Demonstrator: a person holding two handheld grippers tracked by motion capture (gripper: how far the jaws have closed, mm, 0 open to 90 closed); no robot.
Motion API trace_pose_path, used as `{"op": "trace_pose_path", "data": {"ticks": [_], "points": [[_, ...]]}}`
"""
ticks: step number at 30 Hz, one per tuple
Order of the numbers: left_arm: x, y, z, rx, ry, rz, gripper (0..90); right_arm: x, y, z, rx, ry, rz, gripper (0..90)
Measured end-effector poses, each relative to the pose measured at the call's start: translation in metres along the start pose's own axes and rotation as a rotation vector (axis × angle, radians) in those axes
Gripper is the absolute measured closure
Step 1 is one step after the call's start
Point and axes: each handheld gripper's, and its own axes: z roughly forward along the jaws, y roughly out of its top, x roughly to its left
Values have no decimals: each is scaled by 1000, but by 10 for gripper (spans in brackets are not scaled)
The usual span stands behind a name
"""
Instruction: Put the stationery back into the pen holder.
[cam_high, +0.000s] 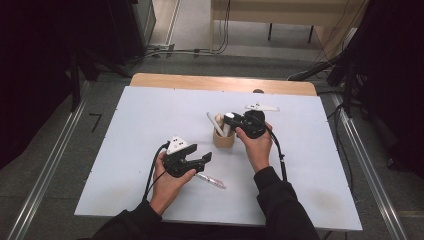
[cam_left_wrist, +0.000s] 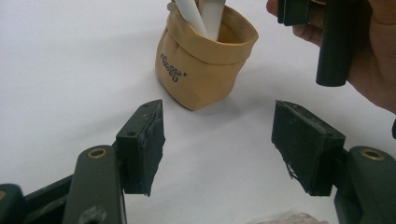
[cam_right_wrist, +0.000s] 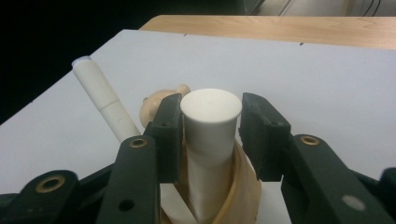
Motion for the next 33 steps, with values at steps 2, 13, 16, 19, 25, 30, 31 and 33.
{"op": "trace_pose_path", "data": {"ticks": [2,13,16,19,25,30,31,33], "points": [[0,0,0,1,0,-1,353,-1,-1,0,-2,1,3,562],[6,-1,-3,8,9,-8,340,-4,-1,-8,-7,23,21,416],[7,-2,-4,8,12,-12,339,-5,-1,-11,-11,22,24,391],[8,-2,-4,9,16,-13,335,-7,-2,-15,-15,26,28,364],[12,-3,-6,8,26,-19,329,-5,-5,-28,-31,43,7,305],[13,-3,-6,7,32,-19,316,-1,-7,-38,-44,45,-2,265],[13,-3,-7,7,35,-17,315,0,-8,-39,-46,41,-10,262],[14,-3,-7,7,37,-22,304,1,-10,-42,-49,48,-14,246]]}}
